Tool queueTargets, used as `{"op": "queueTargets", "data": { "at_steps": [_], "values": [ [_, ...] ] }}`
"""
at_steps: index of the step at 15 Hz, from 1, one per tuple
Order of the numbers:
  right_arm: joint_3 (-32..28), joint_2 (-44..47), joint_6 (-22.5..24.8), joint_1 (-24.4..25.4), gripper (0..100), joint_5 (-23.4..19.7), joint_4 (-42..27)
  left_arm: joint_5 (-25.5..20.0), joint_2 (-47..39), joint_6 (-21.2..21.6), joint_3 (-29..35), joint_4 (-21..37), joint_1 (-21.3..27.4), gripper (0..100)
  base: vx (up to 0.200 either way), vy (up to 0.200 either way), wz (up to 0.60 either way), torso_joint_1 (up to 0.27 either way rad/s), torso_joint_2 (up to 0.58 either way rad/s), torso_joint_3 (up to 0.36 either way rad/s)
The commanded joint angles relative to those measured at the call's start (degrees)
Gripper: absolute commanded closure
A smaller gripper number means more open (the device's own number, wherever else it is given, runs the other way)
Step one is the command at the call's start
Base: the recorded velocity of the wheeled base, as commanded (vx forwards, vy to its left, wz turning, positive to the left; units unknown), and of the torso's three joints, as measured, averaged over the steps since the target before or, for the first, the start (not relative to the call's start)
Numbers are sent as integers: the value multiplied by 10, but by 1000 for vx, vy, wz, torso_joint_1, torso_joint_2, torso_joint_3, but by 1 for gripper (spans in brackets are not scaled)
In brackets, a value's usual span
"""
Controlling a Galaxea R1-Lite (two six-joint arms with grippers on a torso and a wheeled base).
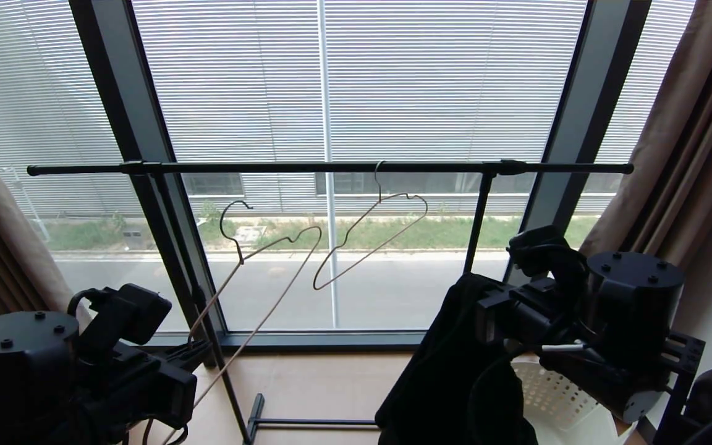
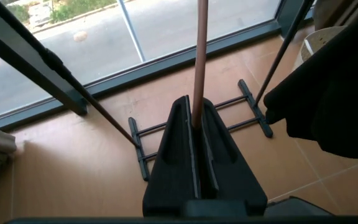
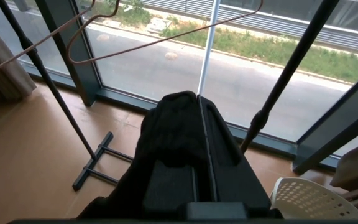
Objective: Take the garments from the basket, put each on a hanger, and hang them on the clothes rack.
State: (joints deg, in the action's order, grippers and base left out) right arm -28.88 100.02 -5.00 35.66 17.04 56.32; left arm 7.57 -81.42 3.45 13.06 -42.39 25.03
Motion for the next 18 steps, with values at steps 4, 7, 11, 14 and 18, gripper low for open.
{"op": "queueTargets", "data": {
  "at_steps": [4, 7, 11, 14, 18],
  "values": [
    [1, 11, -1, -1, 100, 1, 2, -105, 76, -2, 21, -14, 4, 100, 0, 0, 0, 0, 0, 0],
    [0, 11, 0, -5, 100, 1, 2, -171, 69, 1, 25, -13, 11, 100, 0, 0, 0, 0, 0, 0],
    [-5, 12, 2, -34, 100, 2, 2, -189, 30, 39, 15, -13, 32, 100, 0, 0, 0, 0, 0, 0],
    [-17, 21, 25, -52, 100, 33, 3, -191, 6, 62, 3, -13, 64, 100, 0, 0, 0, 0, 0, 0],
    [-28, 25, 30, -56, 100, 55, 3, -190, -12, 75, 0, -13, 112, 100, 0, 0, 0, 0, 0, 0]
  ]
}}
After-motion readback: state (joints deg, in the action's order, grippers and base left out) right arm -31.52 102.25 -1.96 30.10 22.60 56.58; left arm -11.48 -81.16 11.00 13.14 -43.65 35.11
